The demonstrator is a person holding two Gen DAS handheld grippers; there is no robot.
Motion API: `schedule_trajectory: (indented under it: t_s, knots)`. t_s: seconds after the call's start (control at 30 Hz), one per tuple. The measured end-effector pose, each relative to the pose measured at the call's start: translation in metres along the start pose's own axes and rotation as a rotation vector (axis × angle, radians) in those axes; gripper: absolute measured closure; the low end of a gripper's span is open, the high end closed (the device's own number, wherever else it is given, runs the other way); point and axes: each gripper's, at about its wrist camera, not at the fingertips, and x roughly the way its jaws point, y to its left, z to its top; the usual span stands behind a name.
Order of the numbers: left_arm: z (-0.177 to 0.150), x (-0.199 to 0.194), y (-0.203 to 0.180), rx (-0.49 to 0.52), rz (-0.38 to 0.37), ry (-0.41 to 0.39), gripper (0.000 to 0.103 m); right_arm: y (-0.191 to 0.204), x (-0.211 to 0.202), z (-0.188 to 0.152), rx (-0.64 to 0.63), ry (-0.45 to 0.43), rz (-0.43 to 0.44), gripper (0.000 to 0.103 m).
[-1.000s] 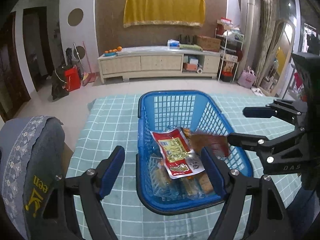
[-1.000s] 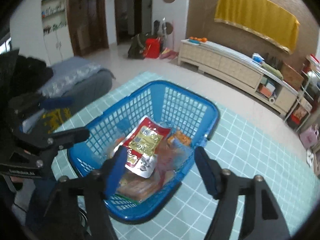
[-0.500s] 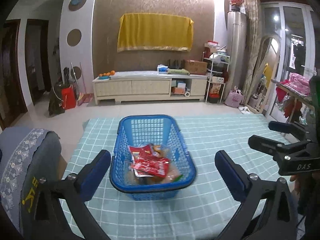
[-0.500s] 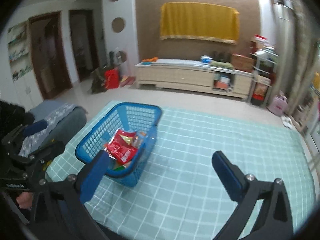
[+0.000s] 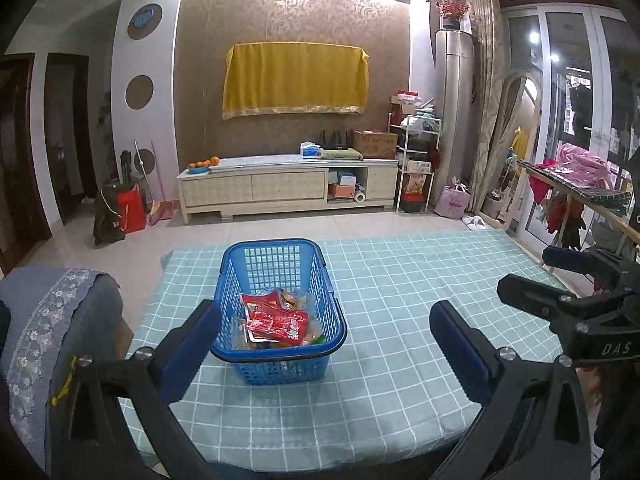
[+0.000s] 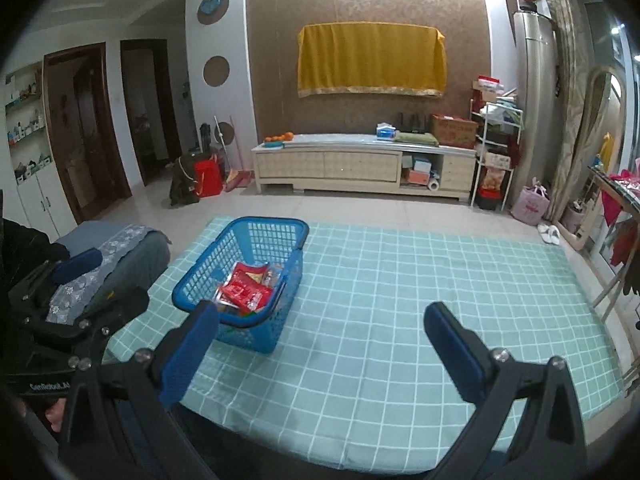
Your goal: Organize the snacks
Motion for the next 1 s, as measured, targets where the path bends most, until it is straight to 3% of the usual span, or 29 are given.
schedule_trajectory:
  t_s: [1.0]
  knots:
    - [-0.010,-0.016,-0.004,-0.012,-0.032,-0.010,0.000,0.008,-0.021,-0.014,0.009,0.004,0.018,0.000]
